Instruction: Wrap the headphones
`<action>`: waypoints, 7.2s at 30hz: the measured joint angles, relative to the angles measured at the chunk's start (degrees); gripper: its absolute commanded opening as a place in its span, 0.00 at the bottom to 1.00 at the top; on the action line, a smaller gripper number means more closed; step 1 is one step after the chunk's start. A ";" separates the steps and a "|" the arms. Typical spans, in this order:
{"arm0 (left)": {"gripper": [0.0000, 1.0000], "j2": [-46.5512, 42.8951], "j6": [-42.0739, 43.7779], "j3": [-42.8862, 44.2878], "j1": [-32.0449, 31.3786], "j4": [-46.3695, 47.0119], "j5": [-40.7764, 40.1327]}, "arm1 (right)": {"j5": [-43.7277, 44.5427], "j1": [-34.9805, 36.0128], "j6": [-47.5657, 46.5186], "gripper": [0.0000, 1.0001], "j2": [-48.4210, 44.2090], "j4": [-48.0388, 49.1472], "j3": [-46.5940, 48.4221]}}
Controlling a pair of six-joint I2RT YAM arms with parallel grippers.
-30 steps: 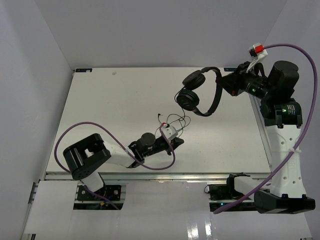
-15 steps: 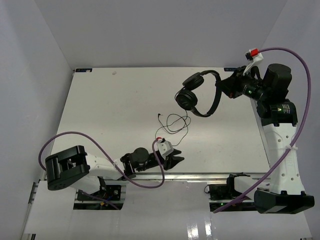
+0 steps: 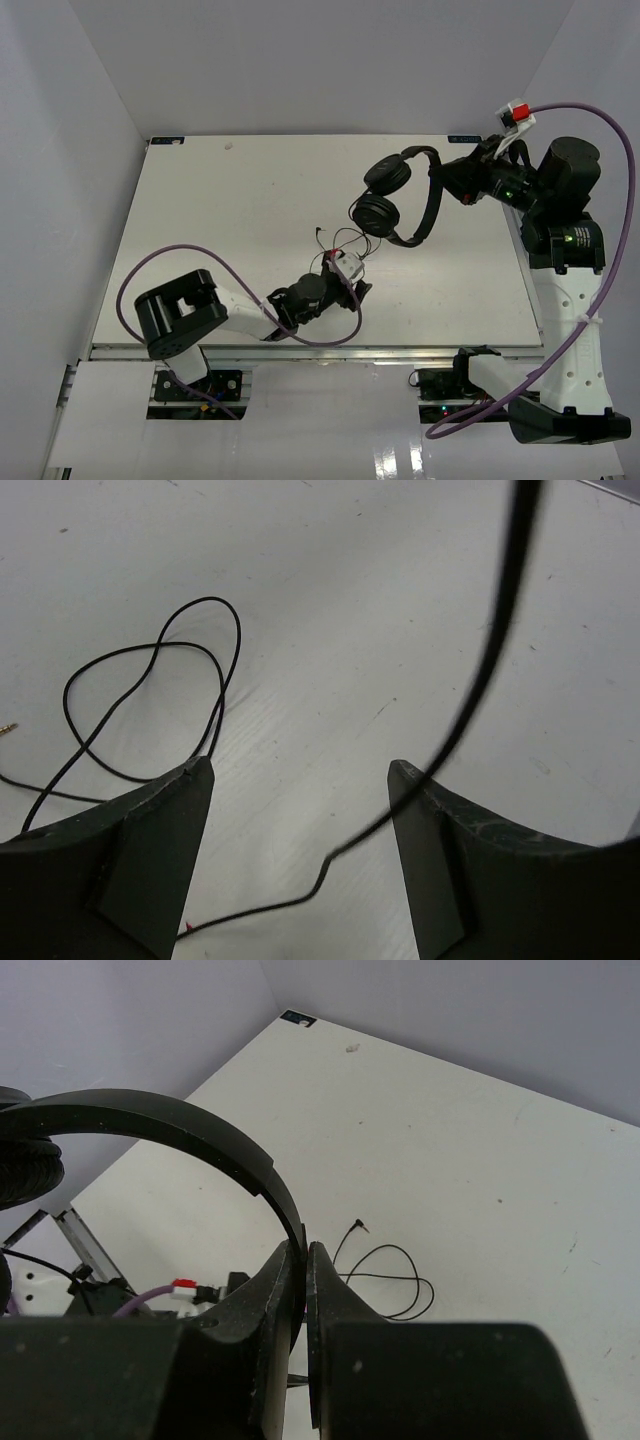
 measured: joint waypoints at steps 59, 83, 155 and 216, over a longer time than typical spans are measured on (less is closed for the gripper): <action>0.00 -25.45 -18.88 27.62 22.15 -78.31 14.39 | -0.36 1.17 -58.32 0.08 -10.72 -1.13 -23.56; 0.00 13.24 -21.03 94.32 22.77 -106.73 17.68 | 11.19 19.21 -60.23 0.08 -13.51 -1.58 -33.99; 0.00 -15.16 -25.54 23.41 24.38 -78.83 28.89 | 49.15 0.49 15.79 0.08 -3.09 12.06 -16.17; 0.00 13.98 -22.68 58.20 -1.56 -103.40 9.07 | 48.68 3.74 1.99 0.08 11.71 29.77 -29.95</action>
